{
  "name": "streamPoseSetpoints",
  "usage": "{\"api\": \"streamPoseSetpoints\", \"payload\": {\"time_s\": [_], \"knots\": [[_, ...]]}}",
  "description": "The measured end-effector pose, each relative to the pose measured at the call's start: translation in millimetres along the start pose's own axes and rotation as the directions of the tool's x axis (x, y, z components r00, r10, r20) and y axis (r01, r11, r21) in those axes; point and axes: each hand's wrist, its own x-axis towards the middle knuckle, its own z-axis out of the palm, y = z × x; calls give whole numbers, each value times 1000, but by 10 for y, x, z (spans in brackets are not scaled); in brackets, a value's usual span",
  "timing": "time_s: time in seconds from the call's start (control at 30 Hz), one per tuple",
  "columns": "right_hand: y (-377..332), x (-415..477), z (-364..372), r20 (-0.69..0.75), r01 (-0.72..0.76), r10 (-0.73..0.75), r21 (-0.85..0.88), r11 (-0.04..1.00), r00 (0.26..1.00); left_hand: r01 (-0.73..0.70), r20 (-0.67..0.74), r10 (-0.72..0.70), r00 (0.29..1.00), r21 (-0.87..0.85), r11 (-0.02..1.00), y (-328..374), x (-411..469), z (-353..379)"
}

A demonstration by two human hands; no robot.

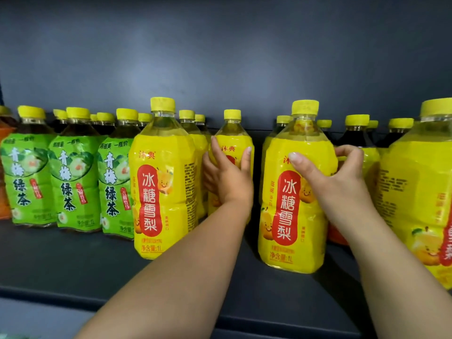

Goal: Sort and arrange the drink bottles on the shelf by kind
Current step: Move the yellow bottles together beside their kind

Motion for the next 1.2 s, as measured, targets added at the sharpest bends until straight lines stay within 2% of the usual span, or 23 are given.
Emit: {"api": "streamPoseSetpoints", "payload": {"time_s": [0.17,0.33,0.5,0.57,0.63,0.7,0.77,0.87,0.93,1.0,1.07,1.1,1.13,1.2], "knots": [[29,-2,25,-96,26,-30,-38,999,995,-22,-4,22,1000,29,999,-57,108,191],[93,25,67,-107,38,-44,-51,998,993,-62,-40,63,997,43,997,-82,122,244],[135,49,93,-111,44,-43,2,999,993,-10,3,10,1000,-91,996,-33,126,143],[128,54,112,-96,45,-35,102,994,995,-96,-62,86,994,-182,979,102,126,30],[134,59,132,-57,17,-5,227,974,998,-222,-87,204,975,-358,907,304,72,-128],[150,52,136,-14,-24,30,295,955,999,-302,-40,326,945,-494,815,481,-82,-353],[146,39,129,20,-45,41,330,943,999,-439,-60,478,876,-507,742,530,-258,-657],[125,35,99,60,-66,49,332,941,997,-695,-156,681,715,-258,671,352,-322,-1061],[96,18,103,78,-79,56,328,942,995,-743,-150,729,668,-78,665,140,-267,-1251],[58,-7,124,104,-94,63,329,940,993,-699,-118,701,703,68,712,-77,-205,-1357],[23,-40,163,129,-107,67,338,935,989,-532,-120,563,818,216,819,-245,-161,-1442],[11,-59,178,136,-107,63,347,932,989,-402,-101,434,895,238,884,-308,-133,-1487],[-4,-82,194,146,-109,61,350,930,987,-269,-54,285,957,196,943,-345,-107,-1531],[-29,-136,234,175,-112,52,357,927,983,-90,94,86,992,40,995,-416,-31,-1611]]}}
